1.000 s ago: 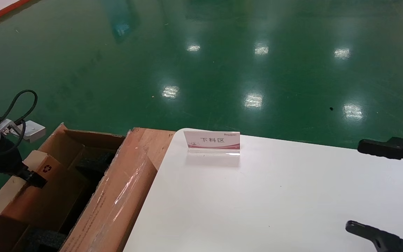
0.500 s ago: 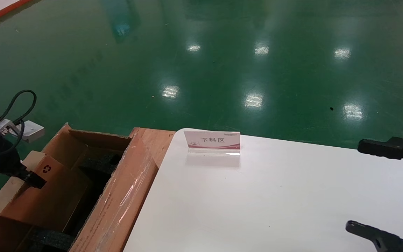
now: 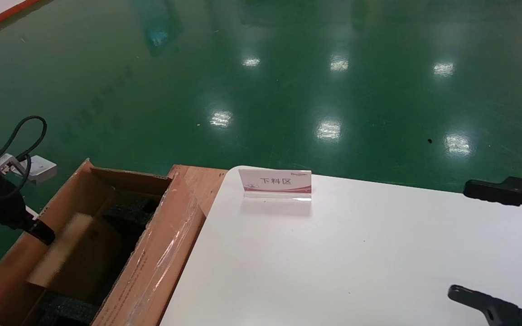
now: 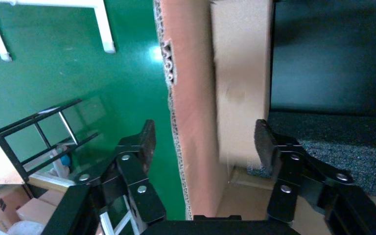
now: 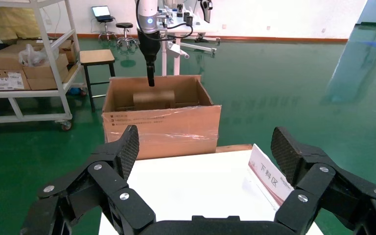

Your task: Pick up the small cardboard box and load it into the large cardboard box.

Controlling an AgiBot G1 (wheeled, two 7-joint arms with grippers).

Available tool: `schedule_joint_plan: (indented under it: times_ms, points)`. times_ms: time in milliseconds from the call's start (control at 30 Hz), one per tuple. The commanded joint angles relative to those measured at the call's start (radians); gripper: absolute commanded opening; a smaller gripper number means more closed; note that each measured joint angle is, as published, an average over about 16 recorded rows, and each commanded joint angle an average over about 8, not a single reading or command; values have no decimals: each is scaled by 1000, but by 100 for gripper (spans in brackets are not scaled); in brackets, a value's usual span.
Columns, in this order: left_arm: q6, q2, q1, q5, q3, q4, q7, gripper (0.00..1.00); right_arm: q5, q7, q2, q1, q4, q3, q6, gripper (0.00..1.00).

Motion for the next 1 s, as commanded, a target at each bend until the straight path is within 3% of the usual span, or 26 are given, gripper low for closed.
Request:
schedule_joint_plan:
  times_ms: [33, 400, 767, 1000]
  points:
    - [1, -1, 0, 0, 0, 0, 0, 100, 0, 0, 0, 0, 0, 0, 0, 100]
    - [-53, 1, -76, 8, -38, -51, 44, 100, 0, 0, 0, 0, -1, 0, 0, 100]
    - [-225, -80, -207, -85, -166, -216, 112, 100, 1, -1, 0, 1, -1, -1, 0, 100]
    - [-280, -81, -230, -83, -186, -277, 134, 100, 1, -1, 0, 1, -1, -1, 0, 100]
